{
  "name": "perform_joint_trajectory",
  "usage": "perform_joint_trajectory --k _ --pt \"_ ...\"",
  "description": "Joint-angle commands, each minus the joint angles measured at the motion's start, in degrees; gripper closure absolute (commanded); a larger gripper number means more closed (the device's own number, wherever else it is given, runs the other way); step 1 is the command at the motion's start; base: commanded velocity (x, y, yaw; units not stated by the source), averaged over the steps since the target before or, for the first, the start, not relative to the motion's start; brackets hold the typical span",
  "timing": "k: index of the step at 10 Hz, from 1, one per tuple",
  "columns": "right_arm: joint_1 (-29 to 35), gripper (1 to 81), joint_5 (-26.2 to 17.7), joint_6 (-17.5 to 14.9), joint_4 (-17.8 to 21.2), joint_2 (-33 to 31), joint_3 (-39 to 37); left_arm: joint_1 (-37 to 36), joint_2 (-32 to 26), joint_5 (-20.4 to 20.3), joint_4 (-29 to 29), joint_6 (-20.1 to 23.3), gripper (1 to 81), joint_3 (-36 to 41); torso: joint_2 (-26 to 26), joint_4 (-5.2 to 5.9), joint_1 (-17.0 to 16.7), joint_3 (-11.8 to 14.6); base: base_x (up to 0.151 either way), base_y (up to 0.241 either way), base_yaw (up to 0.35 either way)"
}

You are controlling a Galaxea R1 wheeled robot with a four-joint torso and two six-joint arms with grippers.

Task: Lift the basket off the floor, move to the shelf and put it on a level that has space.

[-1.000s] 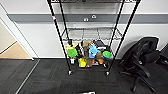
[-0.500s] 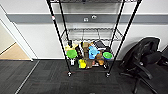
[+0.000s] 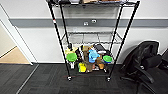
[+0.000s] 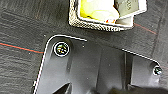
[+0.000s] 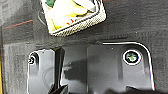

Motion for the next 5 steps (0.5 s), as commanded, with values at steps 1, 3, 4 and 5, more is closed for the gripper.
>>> perform_joint_trajectory --k 1,3,4,5 --pt "3.35 1.0 -4.34 -0.06 -0.05 -1.28 0.36 -1.70 -0.77 2.57 -4.62 -0.97 1.0 -1.62 -5.38 0.00 3.47 0.00 0.000 0.000 0.000" --pt "4.76 1.0 -5.75 -0.15 -0.31 -1.28 0.28 -1.97 -1.12 1.78 -6.99 -0.97 1.0 -1.80 -9.53 0.00 6.07 0.00 0.000 0.000 0.000" --pt "5.90 1.0 -6.80 -0.15 -0.40 -1.28 0.10 -2.23 -1.12 1.78 -6.99 -0.97 1.0 -1.80 -11.24 0.00 7.14 0.00 0.000 0.000 0.000" --pt "7.66 1.0 -8.56 -0.15 -0.31 -1.28 -0.34 -2.66 -1.21 1.87 -6.99 -0.97 1.0 -1.80 -13.25 0.00 8.43 0.00 0.000 0.000 0.000"
